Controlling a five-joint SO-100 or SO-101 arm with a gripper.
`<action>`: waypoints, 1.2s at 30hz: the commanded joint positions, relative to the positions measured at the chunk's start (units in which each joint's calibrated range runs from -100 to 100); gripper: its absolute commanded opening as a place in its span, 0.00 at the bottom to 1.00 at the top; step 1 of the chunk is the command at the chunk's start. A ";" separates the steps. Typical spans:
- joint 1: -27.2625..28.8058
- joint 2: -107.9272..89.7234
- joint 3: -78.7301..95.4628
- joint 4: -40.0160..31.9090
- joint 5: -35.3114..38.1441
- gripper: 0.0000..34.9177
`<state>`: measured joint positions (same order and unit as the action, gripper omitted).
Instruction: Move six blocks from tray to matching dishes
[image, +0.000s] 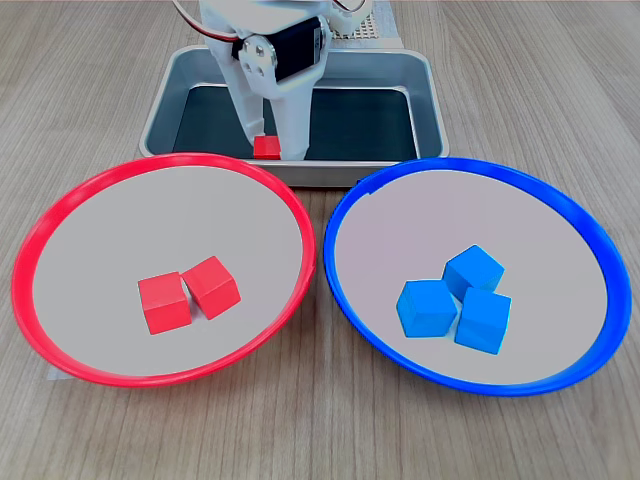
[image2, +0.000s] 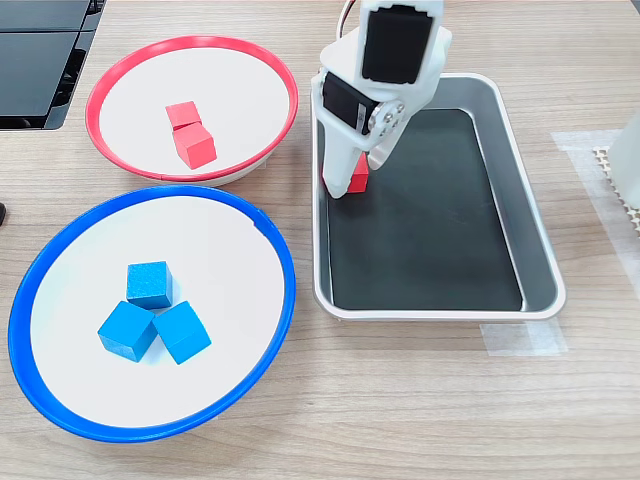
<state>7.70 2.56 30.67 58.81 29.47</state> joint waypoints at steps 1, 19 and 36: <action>1.01 0.13 -3.04 -0.25 -0.98 0.36; 3.45 0.38 -2.50 0.17 0.93 0.34; 2.14 -1.32 -3.95 4.46 5.76 0.01</action>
<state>10.27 3.15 30.67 59.05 33.97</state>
